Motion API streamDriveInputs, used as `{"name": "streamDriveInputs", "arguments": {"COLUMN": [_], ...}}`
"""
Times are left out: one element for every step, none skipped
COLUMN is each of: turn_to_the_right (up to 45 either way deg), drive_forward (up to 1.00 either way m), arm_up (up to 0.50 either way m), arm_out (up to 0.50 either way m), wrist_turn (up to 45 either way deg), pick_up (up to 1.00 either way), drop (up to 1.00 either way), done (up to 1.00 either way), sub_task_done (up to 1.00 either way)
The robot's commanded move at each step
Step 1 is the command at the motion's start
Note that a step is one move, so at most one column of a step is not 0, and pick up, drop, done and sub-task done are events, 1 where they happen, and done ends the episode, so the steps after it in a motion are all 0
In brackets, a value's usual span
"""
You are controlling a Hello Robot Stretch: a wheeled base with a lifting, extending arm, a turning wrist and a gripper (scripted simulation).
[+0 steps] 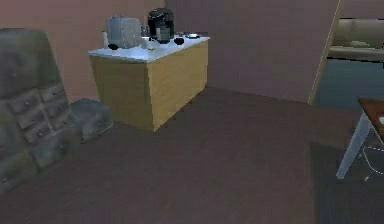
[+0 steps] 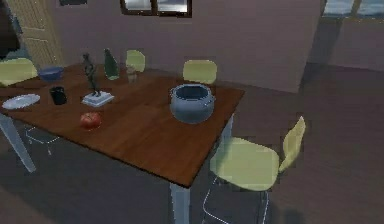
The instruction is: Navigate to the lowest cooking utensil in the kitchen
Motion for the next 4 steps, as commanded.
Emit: {"name": "streamDriveInputs", "arguments": {"turn_to_the_right": [9.0,0.0,0.0,3.0], "drive_forward": [0.0,1.0,1.0,0.0], "arm_up": [0.0,0.0,0.0,0.0], "arm_out": [0.0,0.0,0.0,0.0], "wrist_turn": [0.0,0.0,0.0,0.0], "pick_up": [0.0,0.0,0.0,0.0], "drop": [0.0,0.0,0.0,0.0], "done": [0.0,0.0,0.0,0.0], "sub_task_done": [0.0,0.0,0.0,0.0]}}
